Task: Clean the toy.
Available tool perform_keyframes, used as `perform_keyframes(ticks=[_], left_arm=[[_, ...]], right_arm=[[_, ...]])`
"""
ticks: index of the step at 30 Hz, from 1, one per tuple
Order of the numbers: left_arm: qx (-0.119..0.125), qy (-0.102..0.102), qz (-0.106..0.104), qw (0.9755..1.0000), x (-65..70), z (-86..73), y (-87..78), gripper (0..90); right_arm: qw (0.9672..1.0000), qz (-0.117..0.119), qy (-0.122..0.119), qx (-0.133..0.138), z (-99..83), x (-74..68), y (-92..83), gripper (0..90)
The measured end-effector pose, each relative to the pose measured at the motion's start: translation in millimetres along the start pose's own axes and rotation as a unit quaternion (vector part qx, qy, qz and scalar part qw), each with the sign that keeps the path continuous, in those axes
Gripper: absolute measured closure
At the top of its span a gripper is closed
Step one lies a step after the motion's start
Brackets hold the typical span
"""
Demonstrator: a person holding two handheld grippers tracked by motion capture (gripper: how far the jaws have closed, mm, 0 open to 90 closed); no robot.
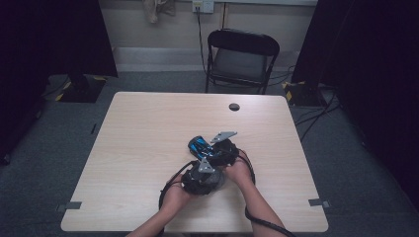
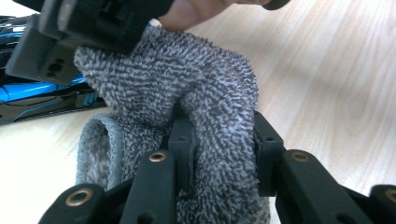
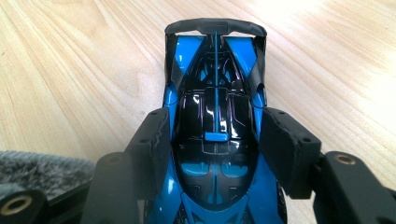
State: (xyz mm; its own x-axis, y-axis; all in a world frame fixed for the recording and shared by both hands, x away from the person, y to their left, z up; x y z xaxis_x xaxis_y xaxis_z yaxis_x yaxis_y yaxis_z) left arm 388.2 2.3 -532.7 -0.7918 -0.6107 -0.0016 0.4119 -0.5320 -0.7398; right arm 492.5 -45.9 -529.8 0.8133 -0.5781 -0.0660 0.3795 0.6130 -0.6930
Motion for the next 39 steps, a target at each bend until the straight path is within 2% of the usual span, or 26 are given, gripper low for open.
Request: perform_keyframes(ticks=[4,7,9,19,23,24,30,31,35,39], left_arm=[[-0.003,0.007,-0.013,0.9999,5.9,-0.6,-3.4,67.8],[0.005,0.017,-0.025,0.9995,12.4,1.3,-7.0,67.7],[0.009,0.014,-0.029,0.9995,14.3,2.1,-8.7,67.7],[0.006,0.026,-0.032,0.9991,15.6,-1.3,-9.9,66.9],[0.010,0.025,-0.033,0.9991,18.5,0.1,-8.8,66.8],[0.007,0.031,-0.032,0.9990,18.2,0.1,-8.9,66.7],[0.009,0.031,-0.035,0.9989,20.2,2.0,-6.6,66.1],[0.007,0.032,-0.037,0.9988,21.4,2.4,-5.7,65.7],[0.007,0.041,-0.035,0.9985,22.8,3.2,-4.3,63.8],[0.009,0.033,-0.041,0.9986,26.1,5.0,-2.0,61.6]], right_arm=[[1.0000,0.002,-0.001,0.001,-0.6,0.1,-0.6,44.3],[1.0000,0.002,-0.001,-0.001,-0.8,0.1,-1.0,44.3],[1.0000,0.003,-0.001,-0.001,-0.7,0.1,-1.0,44.3],[1.0000,0.001,0.000,0.001,-1.4,-0.1,-1.6,44.0],[1.0000,0.001,-0.003,0.004,-2.5,-0.2,-2.1,42.9],[0.9998,0.010,0.009,0.012,-3.5,0.7,-3.3,39.6],[0.9998,0.009,0.001,0.016,-5.6,5.4,-11.5,29.4],[0.9995,0.013,0.007,0.027,-5.5,8.3,-17.0,28.8],[0.9994,0.014,0.011,0.031,-8.3,14.0,-27.4,25.9],[0.9991,0.014,0.013,0.038,-12.6,18.2,-37.8,22.9]])
Point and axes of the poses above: each handheld gripper's, and its own axes: y roughly forward along the jaws, z roughly out of its top, x roughly to its right, the point moved 8 cm from there along y, roughly forward along the jaws, and after that the axes turned 6 degrees about z, right-handed, at the moved point
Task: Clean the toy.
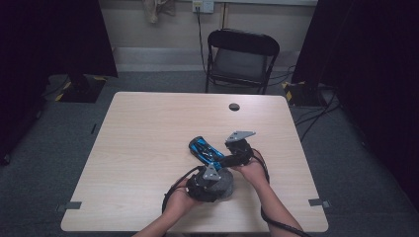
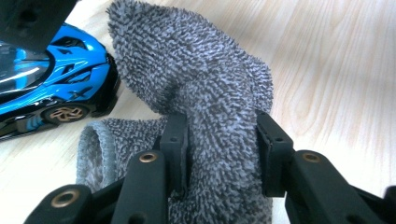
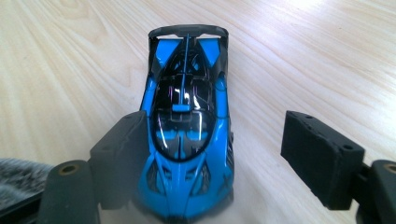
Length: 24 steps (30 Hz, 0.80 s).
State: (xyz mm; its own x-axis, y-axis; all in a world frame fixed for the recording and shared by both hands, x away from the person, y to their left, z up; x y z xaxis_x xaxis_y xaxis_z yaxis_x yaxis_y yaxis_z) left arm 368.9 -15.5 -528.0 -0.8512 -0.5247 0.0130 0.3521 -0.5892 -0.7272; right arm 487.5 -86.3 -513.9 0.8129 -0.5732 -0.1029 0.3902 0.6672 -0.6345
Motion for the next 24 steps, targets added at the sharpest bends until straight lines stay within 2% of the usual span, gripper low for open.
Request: perform_keyframes(ticks=[3,5,6,7,9,12,17,18,24], left_arm=[[-0.001,0.005,-0.002,1.0000,1.7,2.4,1.1,59.5],[0.007,0.001,-0.011,0.9999,5.4,5.7,2.4,57.2],[0.009,0.012,-0.012,0.9998,6.9,8.3,3.6,55.9],[0.009,0.012,-0.012,0.9998,6.9,8.3,3.6,55.1],[0.007,0.016,-0.019,0.9997,8.5,11.3,5.0,54.1],[0.014,0.009,-0.024,0.9996,11.1,18.6,8.4,52.0],[0.009,0.027,-0.026,0.9992,14.2,28.1,14.8,45.5],[0.014,0.026,-0.027,0.9992,15.3,30.3,16.0,44.7],[0.015,0.036,-0.026,0.9989,18.3,42.6,21.0,42.5]], right_arm=[[1.0000,-0.002,-0.001,-0.002,-2.6,1.7,-6.2,22.0],[1.0000,-0.004,-0.006,-0.002,-6.8,5.1,-16.5,20.1],[1.0000,-0.003,-0.006,0.002,-8.0,6.6,-20.4,20.0],[1.0000,-0.003,-0.006,0.002,-8.0,6.6,-20.4,20.0],[0.9999,-0.006,0.000,0.011,-10.8,11.1,-28.6,19.5],[0.9998,-0.008,0.009,0.019,-16.4,17.5,-40.5,19.5],[0.9994,-0.018,0.015,0.024,-22.4,27.8,-57.5,19.6],[0.9994,-0.020,0.016,0.022,-24.0,30.1,-60.6,19.7],[0.9993,-0.026,0.017,0.021,-27.5,35.0,-68.9,19.7]])
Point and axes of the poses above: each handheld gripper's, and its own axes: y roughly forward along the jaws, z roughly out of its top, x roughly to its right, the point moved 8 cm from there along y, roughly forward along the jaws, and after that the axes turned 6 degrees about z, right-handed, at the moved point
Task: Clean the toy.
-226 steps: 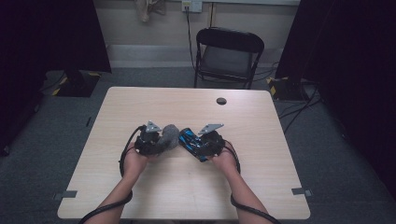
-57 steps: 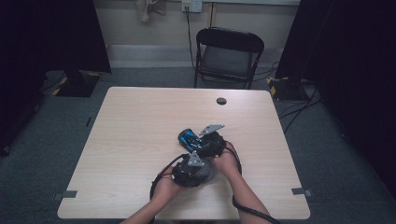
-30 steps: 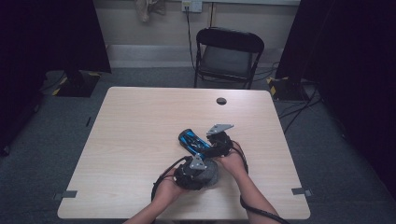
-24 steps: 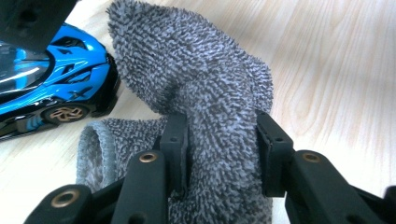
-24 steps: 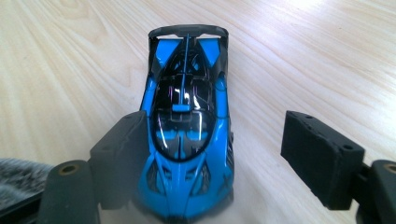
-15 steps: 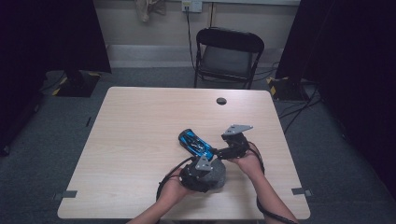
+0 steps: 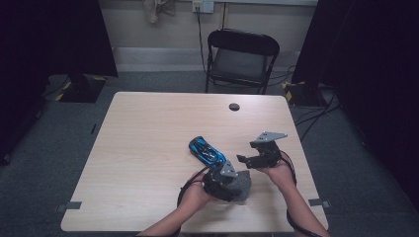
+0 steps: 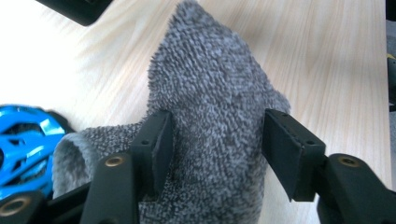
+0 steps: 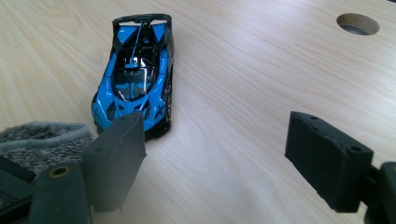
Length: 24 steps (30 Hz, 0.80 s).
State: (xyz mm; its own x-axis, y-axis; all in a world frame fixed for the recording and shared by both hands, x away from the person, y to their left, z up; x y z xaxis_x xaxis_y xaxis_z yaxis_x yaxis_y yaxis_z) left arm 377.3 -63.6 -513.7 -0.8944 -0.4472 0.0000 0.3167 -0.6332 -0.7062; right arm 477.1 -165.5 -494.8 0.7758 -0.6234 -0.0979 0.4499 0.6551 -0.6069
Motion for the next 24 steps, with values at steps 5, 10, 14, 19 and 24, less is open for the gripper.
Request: perform_keyframes(ticks=[5,10,14,19,24], left_arm=[[0.014,0.006,0.004,0.9999,-2.1,7.4,-5.5,36.5],[0.018,0.005,0.010,0.9998,-9.2,8.8,-20.2,34.4],[0.018,-0.012,0.018,0.9996,-18.2,4.5,-29.6,34.4],[0.023,-0.038,0.045,0.9980,-38.4,-6.0,-47.7,33.2],[0.012,-0.063,0.067,0.9957,-56.6,-23.0,-58.8,33.1]], right_arm=[[1.0000,0.000,0.000,0.001,-0.5,1.8,-8.6,19.9],[0.9999,0.010,-0.004,-0.001,2.2,-3.1,-15.3,20.0],[0.9997,0.022,-0.008,-0.002,5.6,-11.8,-16.5,19.9],[0.9985,0.049,-0.024,-0.006,11.7,-32.2,-16.0,20.0],[0.9959,0.083,-0.033,-0.018,12.8,-55.4,-11.7,20.7]])
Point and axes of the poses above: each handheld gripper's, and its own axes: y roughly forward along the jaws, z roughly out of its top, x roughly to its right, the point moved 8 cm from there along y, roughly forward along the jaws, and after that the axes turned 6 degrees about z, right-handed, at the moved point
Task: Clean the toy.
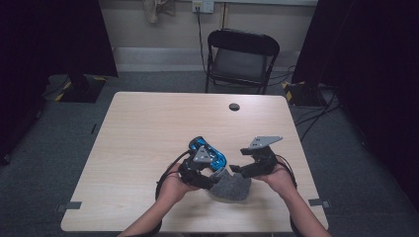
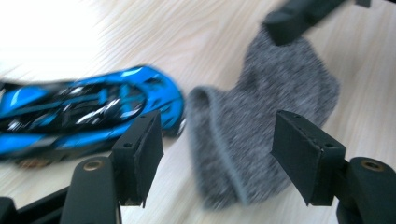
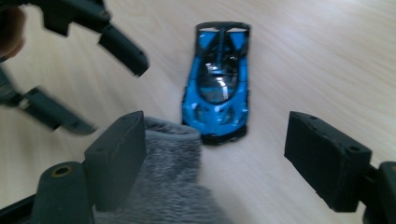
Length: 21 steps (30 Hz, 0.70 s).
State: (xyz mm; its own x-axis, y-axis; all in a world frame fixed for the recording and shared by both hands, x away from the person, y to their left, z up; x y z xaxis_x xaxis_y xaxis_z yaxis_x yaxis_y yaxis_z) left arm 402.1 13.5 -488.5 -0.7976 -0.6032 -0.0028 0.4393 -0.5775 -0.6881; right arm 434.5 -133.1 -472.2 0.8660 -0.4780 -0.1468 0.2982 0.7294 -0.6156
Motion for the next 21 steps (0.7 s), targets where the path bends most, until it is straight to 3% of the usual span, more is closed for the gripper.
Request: perform_keyframes(ticks=[6,12,21], left_arm=[[-0.009,-0.025,0.025,0.9993,-22.2,-20.3,-8.8,33.1],[-0.016,-0.036,0.029,0.9988,-27.2,-32.4,-7.8,33.1],[-0.019,-0.045,0.036,0.9981,-35.0,-42.7,-3.5,33.1]], right_arm=[[0.9984,0.048,-0.013,-0.026,-12.1,-28.8,16.1,23.2],[0.9960,0.075,-0.030,-0.039,-26.8,-49.8,28.2,24.7],[0.9910,0.066,-0.078,-0.086,-54.0,-54.5,44.7,31.2]])
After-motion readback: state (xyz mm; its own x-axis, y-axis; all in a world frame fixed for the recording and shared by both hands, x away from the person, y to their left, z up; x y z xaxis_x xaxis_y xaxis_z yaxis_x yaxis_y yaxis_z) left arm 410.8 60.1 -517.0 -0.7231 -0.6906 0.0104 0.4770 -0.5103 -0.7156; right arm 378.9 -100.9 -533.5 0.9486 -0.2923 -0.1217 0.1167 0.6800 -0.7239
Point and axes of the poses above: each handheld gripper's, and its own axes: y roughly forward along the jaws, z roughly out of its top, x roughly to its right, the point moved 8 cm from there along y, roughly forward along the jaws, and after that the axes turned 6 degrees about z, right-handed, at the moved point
